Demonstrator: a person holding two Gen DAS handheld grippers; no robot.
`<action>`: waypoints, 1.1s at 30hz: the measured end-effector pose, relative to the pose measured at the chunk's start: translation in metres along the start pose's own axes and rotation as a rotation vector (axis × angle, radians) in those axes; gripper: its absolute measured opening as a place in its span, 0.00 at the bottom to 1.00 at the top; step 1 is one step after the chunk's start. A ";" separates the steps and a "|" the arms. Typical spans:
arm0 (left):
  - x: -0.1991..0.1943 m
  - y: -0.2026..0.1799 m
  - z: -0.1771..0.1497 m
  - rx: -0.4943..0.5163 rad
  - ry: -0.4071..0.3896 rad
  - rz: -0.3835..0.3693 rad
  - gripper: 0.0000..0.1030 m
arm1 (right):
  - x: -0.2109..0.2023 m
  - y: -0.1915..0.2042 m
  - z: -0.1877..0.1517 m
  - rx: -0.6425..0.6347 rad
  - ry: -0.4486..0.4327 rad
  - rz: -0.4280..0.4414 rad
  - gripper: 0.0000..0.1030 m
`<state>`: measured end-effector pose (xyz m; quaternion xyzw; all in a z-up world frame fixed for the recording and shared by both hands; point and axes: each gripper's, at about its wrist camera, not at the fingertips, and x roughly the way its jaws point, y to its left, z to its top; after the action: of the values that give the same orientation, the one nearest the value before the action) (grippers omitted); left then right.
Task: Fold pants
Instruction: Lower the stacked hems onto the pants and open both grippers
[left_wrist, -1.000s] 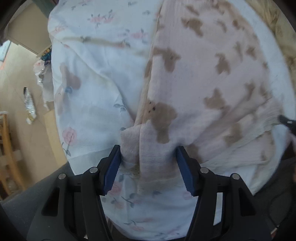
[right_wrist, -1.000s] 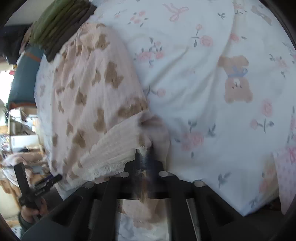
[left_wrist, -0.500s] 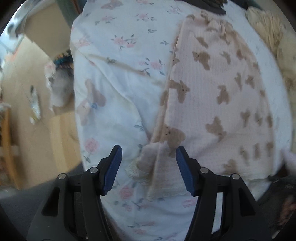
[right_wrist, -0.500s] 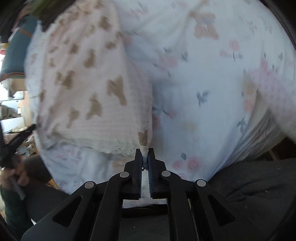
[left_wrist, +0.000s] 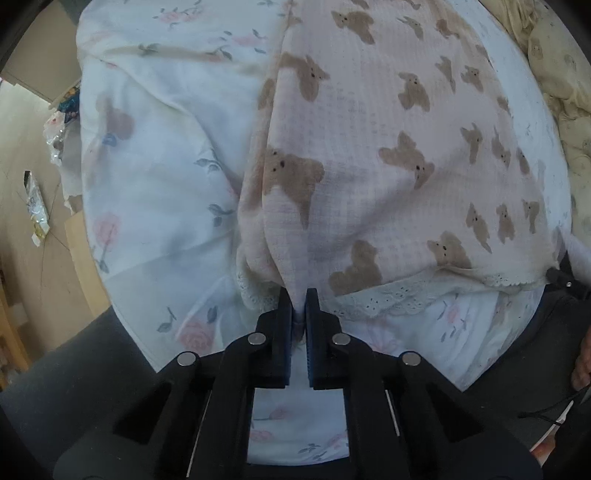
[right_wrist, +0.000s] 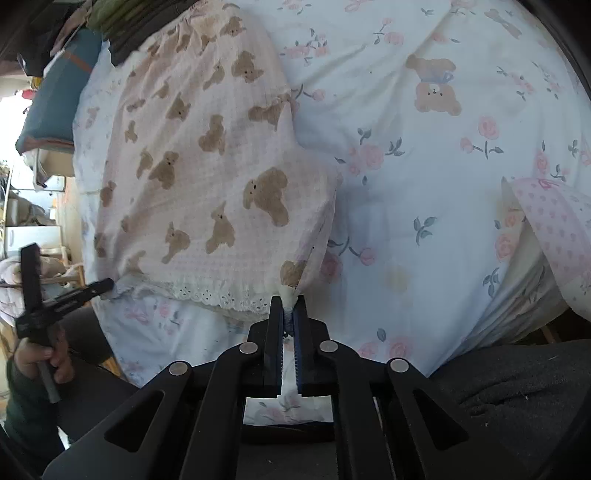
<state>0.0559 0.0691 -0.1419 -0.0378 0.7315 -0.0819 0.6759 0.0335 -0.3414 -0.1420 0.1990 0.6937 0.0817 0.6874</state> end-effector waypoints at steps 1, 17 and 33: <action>-0.006 -0.001 0.000 0.013 -0.009 -0.002 0.02 | -0.004 0.001 0.000 0.000 -0.009 0.015 0.04; -0.050 0.000 0.012 0.106 -0.015 0.165 0.14 | 0.022 0.015 -0.021 -0.039 0.165 -0.111 0.14; 0.021 -0.035 0.026 0.162 0.032 0.188 0.14 | 0.076 0.027 0.016 -0.067 0.141 -0.155 0.11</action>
<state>0.0784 0.0295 -0.1589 0.0869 0.7336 -0.0776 0.6695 0.0558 -0.2903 -0.2025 0.1154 0.7504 0.0655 0.6476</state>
